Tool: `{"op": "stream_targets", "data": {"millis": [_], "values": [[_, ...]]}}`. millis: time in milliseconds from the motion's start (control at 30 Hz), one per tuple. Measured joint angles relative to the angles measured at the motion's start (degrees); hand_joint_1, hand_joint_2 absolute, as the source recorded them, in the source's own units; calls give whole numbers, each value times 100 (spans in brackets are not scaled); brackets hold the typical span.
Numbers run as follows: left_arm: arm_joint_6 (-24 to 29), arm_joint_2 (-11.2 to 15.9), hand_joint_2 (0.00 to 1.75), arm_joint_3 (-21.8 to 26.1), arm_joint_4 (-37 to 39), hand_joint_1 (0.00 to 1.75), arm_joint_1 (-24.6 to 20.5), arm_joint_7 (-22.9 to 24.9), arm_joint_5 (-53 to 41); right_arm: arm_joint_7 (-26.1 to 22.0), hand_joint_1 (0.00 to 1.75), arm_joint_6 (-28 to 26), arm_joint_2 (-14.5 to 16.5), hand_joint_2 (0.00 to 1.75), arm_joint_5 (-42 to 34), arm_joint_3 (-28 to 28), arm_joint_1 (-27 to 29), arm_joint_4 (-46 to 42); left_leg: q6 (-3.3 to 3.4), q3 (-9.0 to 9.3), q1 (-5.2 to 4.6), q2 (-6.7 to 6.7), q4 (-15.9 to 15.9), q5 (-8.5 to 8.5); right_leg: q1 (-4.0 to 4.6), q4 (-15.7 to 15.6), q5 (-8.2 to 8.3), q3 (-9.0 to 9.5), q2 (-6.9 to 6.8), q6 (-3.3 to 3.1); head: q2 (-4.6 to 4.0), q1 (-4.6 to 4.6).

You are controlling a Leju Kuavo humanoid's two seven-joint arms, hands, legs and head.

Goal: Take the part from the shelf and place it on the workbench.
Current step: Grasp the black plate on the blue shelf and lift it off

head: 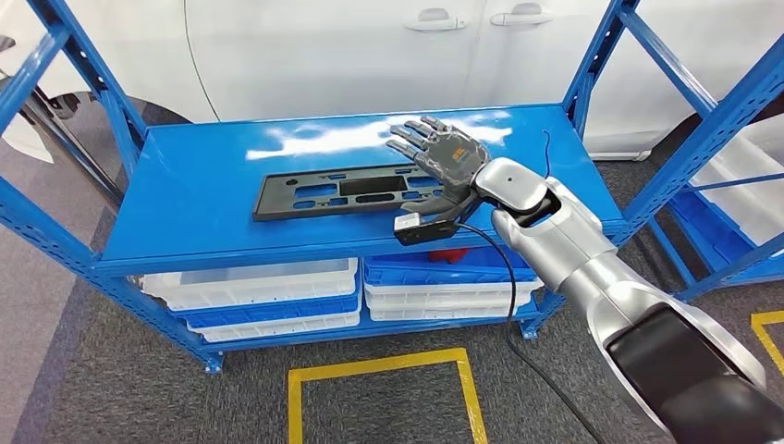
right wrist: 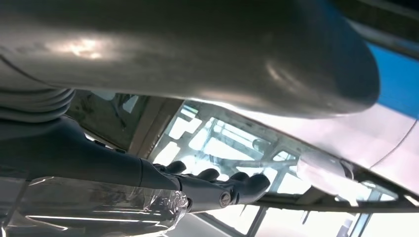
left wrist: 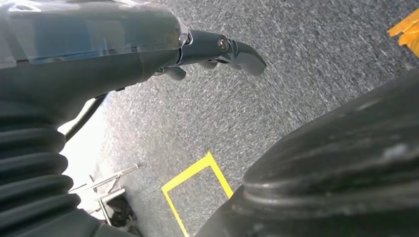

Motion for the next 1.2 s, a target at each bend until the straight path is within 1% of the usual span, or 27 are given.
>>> {"op": "stream_targets", "data": {"millis": [33, 100, 133, 167, 200, 233, 267, 300, 333, 400, 467, 500, 533, 600, 633, 667, 700, 767, 800, 833, 933, 1000, 1033, 1100, 1133, 1167, 1200], "values": [[-1, 0, 0, 0, 0, 0, 0, 0, -2, -1, 0, -1, -8, 0, -9, 0, -8, -1, 22, 11, 7, 6, -5, -13, -23, 335, -156, -175, -18, 32, 0, 1], [-2, 1, 0, 0, 0, 0, 0, 0, -4, -3, 0, 1, -25, 0, -20, 2, 2, 1, 47, 17, 11, 5, 1, -39, -73, 1138, -427, -654, -39, 83, 0, 1], [-2, 1, 0, 0, 0, 0, 0, 0, -4, -5, 0, 2, -34, 0, -27, 3, 14, 3, 47, 23, 11, 0, 8, -54, -95, 1369, -438, -824, -43, 100, 0, 1], [-3, 1, 0, 0, 0, 0, 0, 0, -4, -9, 0, 3, -40, 0, -39, 3, 21, 4, 41, 34, 12, -6, 19, -72, -113, 1377, -329, -886, -46, 110, 0, 1], [-4, 1, 0, 0, 0, 0, 0, 0, -4, -14, 0, 4, -42, 0, -54, 4, 20, 4, 30, 53, 12, -11, 32, -96, -126, 1144, -118, -824, -48, 112, 0, 1], [-5, 1, 0, 0, 0, 0, 1, 0, -4, -19, 0, 5, -42, 0, -73, 4, 13, 4, 13, 74, 13, -14, 48, -125, -134, 736, 147, -668, -49, 107, 0, 1], [-7, 1, 0, 0, 0, 0, 1, 0, -4, -24, 0, 6, -42, 0, -91, 4, 3, 4, -9, 90, 5, -20, 66, -152, -129, 333, 337, -501, -45, 96, 0, 1], [-9, 1, 0, 0, 0, 0, 2, 0, -3, -31, 0, 10, -42, 0, -106, 4, -5, 4, -34, 96, -1, -25, 80, -173, -117, 21, 461, -374, -38, 77, 0, 0], [-10, 2, 0, 0, 0, 0, 2, 0, -3, -39, 0, 16, -42, 0, -121, 5, -8, 5, -64, 95, -6, -30, 88, -188, -102, -159, 506, -305, -30, 55, 0, 0], [-13, 3, 0, 0, 0, 0, 2, 0, -2, -77, 0, 25, -42, 0, -171, 7, -8, 6, -123, 93, -6, -37, 79, -194, -82, -205, 485, -302, -21, -2, 0, -2], [-23, 11, 0, 0, -1, 0, 2, 0, -3, -145, 0, 25, -42, 0, -257, 11, -1, 7, -186, 61, -12, -18, 174, -268, -111, -243, 497, -271, -27, -70, 0, -2], [-29, 15, 0, 0, -2, 0, 2, -9, -4, -185, 0, 24, -40, 0, -300, 15, 5, 7, -214, -17, -15, -11, 360, -379, -125, -264, 505, -250, -29, -104, 0, -2], [-34, 20, 0, 0, -2, 0, 4, -38, -4, -221, 0, 24, -39, 0, -339, 22, 22, 7, -236, -146, -18, -11, 668, -543, -131, -278, 506, -227, -31, -131, 0, -3], [-37, 19, 0, -1, -2, 0, 9, -123, -7, -290, 0, 31, -38, 0, -411, 39, 91, 7, -258, -432, -31, -41, 1418, -883, -117, -280, 487, -190, -30, -168, 0, -3], [-37, 20, 0, -2, -2, 0, 11, -160, -9, -334, 0, 49, -38, 0, -456, 50, 140, 7, -261, -496, -41, -53, 1666, -957, -110, -279, 474, -164, -29, -178, 0, -3], [-39, 20, 0, -2, -2, 0, 8, -162, -12, -384, 0, 76, -37, 0, -508, 63, 188, 7, -258, -463, -47, -56, 1706, -919, -104, -277, 460, -137, -25, -182, 0, -3], [-43, 21, 0, -2, -2, 0, 3, -135, -13, -433, 0, 105, -37, 0, -562, 76, 223, 7, -249, -342, -49, -52, 1534, -781, -98, -273, 447, -113, -20, -180, 0, -3], [-52, 22, 0, -2, -2, 0, -1, -51, -14, -517, 0, 148, -35, 0, -664, 96, 256, 7, -213, 21, -48, -26, 803, -411, -85, -257, 422, -86, -7, -161, 0, -3], [-57, 23, 0, -2, -1, 0, 1, -19, -15, -543, 0, 156, -34, 0, -705, 103, 263, 7, -190, 164, -49, -18, 478, -306, -72, -242, 415, -97, 0, -144, 0, -3], [-61, 23, 0, -2, -1, 0, 4, -5, -15, -563, 0, 156, -34, 0, -739, 108, 275, 7, -160, 249, -50, -14, 258, -279, -58, -228, 419, -128, 5, -121, 0, -4], [-73, 21, 0, -2, 0, 0, 6, -2, -18, -557, 0, 95, -33, 0, -790, 135, 386, 2, -64, 264, -36, -39, 86, -320, -36, -207, 444, -219, 7, -36, 0, -4], [-75, 18, 0, -2, 0, 0, 5, -2, -21, -527, 0, 44, -31, 0, -794, 149, 464, -26, -7, 264, -8, -33, 51, -292, -44, -32, 328, -299, -13, 27, 0, -3], [-75, 17, 0, -2, 0, 0, 5, -2, -24, -509, 0, 27, -28, 0, -794, 151, 491, -49, 17, 268, 5, -22, 38, -285, -58, 222, 191, -417, -25, 60, 0, -3], [-72, 18, 0, -2, 0, 0, 5, -1, -27, -470, 0, 10, -25, 0, -791, 153, 548, -89, 42, 266, 3, -13, 39, -297, -86, 991, -132, -796, -42, 116, 0, -3], [-69, 18, 0, -2, 0, 0, 5, -1, -28, -448, 0, 9, -26, 0, -786, 154, 585, -100, 46, 269, 2, -12, 42, -305, -101, 1310, -213, -968, -46, 134, 0, -3], [-67, 18, 0, -2, 0, 0, 5, -1, -28, -432, 0, 9, -26, 0, -780, 154, 618, -114, 47, 275, 2, -14, 46, -316, -112, 1438, -188, -1054, -47, 144, 0, -3], [-65, 18, 0, -2, 0, 0, 5, -1, -28, -420, 0, 10, -27, 0, -771, 155, 638, -133, 42, 286, 3, -16, 51, -329, -120, 1332, -57, -1026, -49, 146, 0, -3]]}}
